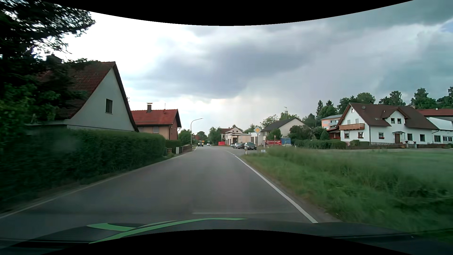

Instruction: Follow the waypoints while adhering to traffic rules and regulations

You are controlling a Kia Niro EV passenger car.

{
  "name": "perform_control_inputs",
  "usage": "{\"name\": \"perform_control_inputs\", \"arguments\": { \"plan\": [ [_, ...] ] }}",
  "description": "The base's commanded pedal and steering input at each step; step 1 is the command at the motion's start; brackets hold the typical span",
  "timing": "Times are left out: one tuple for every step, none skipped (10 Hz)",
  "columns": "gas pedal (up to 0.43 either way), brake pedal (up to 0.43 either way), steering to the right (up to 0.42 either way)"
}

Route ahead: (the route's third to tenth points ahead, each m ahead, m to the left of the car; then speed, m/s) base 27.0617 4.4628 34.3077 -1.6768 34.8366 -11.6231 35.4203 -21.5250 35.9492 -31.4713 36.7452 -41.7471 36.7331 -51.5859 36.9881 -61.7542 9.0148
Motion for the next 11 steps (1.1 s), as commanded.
{"name": "perform_control_inputs", "arguments": {
  "plan": [
    [0.000, 0.073, 0.002],
    [0.000, 0.073, 0.002],
    [0.000, 0.085, 0.001],
    [0.000, 0.085, 0.002],
    [0.000, 0.098, 0.002],
    [0.000, 0.104, 0.001],
    [0.000, 0.116, 0.001],
    [0.000, 0.128, 0.000],
    [0.000, 0.140, -0.001],
    [0.000, 0.152, -0.001],
    [0.000, 0.152, -0.004]
  ]
}}
